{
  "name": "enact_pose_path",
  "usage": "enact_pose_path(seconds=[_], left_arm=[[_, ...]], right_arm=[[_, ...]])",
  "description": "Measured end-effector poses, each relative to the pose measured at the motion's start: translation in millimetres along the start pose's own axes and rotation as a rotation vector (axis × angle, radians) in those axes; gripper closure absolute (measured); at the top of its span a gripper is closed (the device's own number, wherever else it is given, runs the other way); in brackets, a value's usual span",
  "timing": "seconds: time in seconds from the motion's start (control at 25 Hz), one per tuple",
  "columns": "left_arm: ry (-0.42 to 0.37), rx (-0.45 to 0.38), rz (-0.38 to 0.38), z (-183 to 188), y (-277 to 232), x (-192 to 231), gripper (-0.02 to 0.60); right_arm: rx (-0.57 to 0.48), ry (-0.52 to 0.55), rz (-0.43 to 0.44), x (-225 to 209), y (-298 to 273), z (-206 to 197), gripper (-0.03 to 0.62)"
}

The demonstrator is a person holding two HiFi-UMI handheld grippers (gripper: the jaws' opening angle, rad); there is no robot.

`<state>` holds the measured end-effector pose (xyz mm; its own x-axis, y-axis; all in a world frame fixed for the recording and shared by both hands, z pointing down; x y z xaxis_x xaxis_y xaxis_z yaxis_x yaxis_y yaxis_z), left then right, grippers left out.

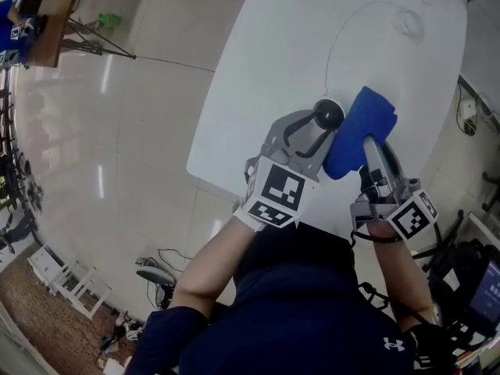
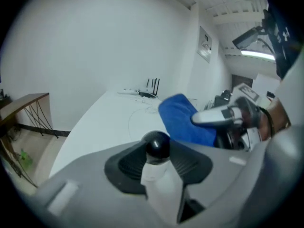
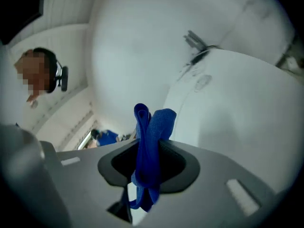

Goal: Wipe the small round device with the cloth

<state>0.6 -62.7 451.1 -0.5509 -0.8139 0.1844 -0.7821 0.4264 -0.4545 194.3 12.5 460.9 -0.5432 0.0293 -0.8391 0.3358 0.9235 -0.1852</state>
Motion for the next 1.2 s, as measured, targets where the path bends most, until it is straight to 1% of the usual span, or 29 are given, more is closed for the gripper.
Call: enact_pose_path(seconds=[0.08,0.16,0.24,0.36,0.44,0.52,0.6,0.64,0.8,0.84,0.88,0.96,1.08,1.16,1.2], left_arm=[[-0.011,-0.016,0.011,0,1,2,0.43],[-0.036,-0.024,0.023,0,1,1,0.43],[-0.036,-0.024,0.027,-1,-3,-5,0.43],[-0.023,-0.024,0.025,-2,-4,-11,0.43],[-0.035,-0.014,0.024,-1,-2,-10,0.43],[-0.049,-0.004,0.025,0,-3,-6,0.43],[-0.058,0.002,0.024,1,-4,-6,0.431],[-0.062,0.006,0.021,1,-6,-6,0.431],[-0.062,0.017,0.013,-3,-7,-5,0.428],[-0.062,0.019,0.012,-3,-8,-5,0.428],[-0.063,0.022,0.01,-4,-8,-5,0.428],[-0.068,0.03,0.005,-4,-9,-6,0.428],[-0.073,0.041,0.003,-2,-7,-7,0.428],[-0.056,0.046,0.003,-2,-2,-6,0.428],[-0.032,0.045,0.006,-3,2,-4,0.428]], right_arm=[[-0.069,-0.15,-0.031,-13,11,-26,0.484],[-0.066,-0.264,-0.048,-24,13,-49,0.484],[-0.038,-0.327,-0.09,-39,18,-62,0.484],[0.0,-0.358,-0.193,-59,27,-72,0.484],[0.027,-0.357,-0.258,-64,26,-75,0.484],[0.047,-0.367,-0.289,-64,22,-75,0.484],[0.061,-0.361,-0.292,-58,18,-71,0.483],[0.064,-0.338,-0.274,-53,16,-67,0.484],[0.035,-0.191,-0.142,-24,6,-40,0.482],[0.033,-0.148,-0.126,-18,4,-31,0.483],[0.04,-0.093,-0.128,-12,2,-22,0.483],[0.079,0.059,-0.161,-4,0,-4,0.483],[0.184,0.339,-0.172,9,-13,21,0.484],[0.253,0.527,-0.168,23,-26,31,0.482],[0.28,0.622,-0.159,31,-31,33,0.482]])
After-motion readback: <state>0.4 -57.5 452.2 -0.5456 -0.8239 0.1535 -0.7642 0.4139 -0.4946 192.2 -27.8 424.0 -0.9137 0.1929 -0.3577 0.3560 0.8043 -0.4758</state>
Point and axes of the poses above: the fingertips, and each gripper's own axes: y backward along the fingers, x to its left, z out of its top, the point moved 10 cm from there along y, backward along the fingers, and after that the axes turned 6 degrees about -x, right-handed, at the moved point
